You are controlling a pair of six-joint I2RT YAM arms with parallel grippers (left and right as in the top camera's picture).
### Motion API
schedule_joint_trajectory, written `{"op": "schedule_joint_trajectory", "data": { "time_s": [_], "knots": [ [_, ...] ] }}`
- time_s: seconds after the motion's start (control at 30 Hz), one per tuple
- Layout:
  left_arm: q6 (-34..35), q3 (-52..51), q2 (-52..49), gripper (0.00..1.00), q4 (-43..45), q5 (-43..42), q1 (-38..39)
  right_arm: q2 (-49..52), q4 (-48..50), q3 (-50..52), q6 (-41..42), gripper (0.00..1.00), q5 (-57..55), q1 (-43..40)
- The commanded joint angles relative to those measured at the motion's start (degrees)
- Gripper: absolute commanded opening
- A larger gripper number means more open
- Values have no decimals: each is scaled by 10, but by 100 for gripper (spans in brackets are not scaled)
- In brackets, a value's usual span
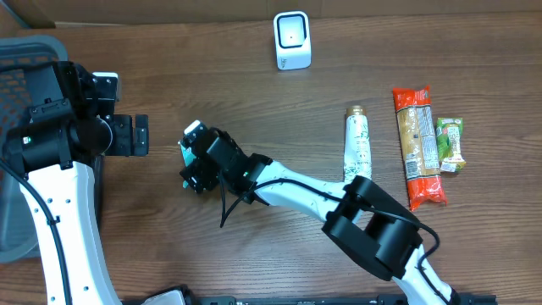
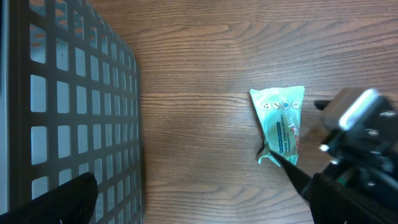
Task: Scan the item barcode
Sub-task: 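Move the right gripper left to the blue tissue pack, then grasp the blue tissue pack and lift it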
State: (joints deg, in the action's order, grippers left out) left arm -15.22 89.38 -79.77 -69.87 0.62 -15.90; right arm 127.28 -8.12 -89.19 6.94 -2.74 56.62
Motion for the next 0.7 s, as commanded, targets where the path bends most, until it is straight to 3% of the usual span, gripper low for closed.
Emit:
{"op": "schedule_joint_trajectory", "data": {
  "time_s": [0.0, 0.17, 0.4, 0.57, 0.67],
  "knots": [
    [-9, 3, 4, 100, 0, -5, -2, 18, 7, -13, 37, 96, 9, 4],
    [-9, 3, 4, 100, 0, -5, -2, 42, 1, -13, 83, 91, -5, 1],
    [-9, 3, 4, 100, 0, -5, -2, 52, -47, -13, 130, 64, -19, -34],
    [-9, 3, 4, 100, 0, -5, -2, 48, -94, -13, 132, 46, 72, -83],
    [-9, 3, 4, 100, 0, -5, -2, 36, -130, -13, 132, 42, 146, -111]
  ]
}}
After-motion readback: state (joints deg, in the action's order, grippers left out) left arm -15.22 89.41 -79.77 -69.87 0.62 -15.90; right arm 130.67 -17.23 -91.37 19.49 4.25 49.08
